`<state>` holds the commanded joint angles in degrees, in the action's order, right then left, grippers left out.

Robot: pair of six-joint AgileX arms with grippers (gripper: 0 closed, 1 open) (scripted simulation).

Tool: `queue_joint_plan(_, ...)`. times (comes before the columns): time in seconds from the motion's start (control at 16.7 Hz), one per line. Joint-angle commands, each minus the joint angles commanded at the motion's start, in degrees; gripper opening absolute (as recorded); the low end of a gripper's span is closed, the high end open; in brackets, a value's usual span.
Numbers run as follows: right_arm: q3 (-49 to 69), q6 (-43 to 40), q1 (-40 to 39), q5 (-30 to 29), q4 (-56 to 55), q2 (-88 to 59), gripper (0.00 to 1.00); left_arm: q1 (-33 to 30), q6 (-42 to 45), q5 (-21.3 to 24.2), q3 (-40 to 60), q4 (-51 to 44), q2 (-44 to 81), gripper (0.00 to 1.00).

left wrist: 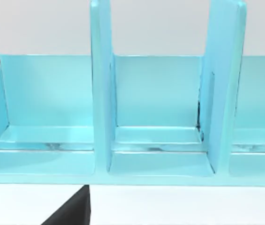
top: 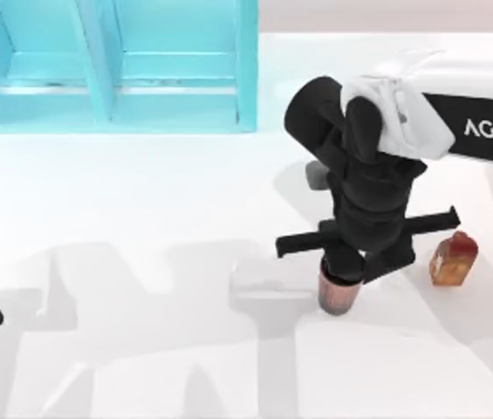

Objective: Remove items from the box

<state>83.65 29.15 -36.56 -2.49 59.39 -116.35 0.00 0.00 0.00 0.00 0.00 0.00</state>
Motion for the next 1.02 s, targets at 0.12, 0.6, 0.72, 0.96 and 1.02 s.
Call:
queue_joint_plan(0.12, 0.00, 0.00, 0.00, 0.00, 0.00, 0.00, 0.08, 0.00, 0.00, 0.00, 0.00, 0.00, 0.00, 1.00)
queue_joint_plan(0.6, 0.00, 0.00, 0.00, 0.00, 0.00, 0.00, 0.68, 0.00, 0.00, 0.00, 0.00, 0.00, 0.00, 1.00)
queue_joint_plan(0.72, 0.00, 0.00, 0.00, 0.00, 0.00, 0.00, 0.83, 0.00, 0.00, 0.00, 0.00, 0.00, 0.00, 1.00)
queue_joint_plan(0.96, 0.00, 0.00, 0.00, 0.00, 0.00, 0.00, 1.00, 0.00, 0.00, 0.00, 0.00, 0.00, 0.00, 1.00)
queue_joint_plan(1.02, 0.00, 0.00, 0.00, 0.00, 0.00, 0.00, 1.00, 0.00, 0.00, 0.00, 0.00, 0.00, 0.00, 1.00)
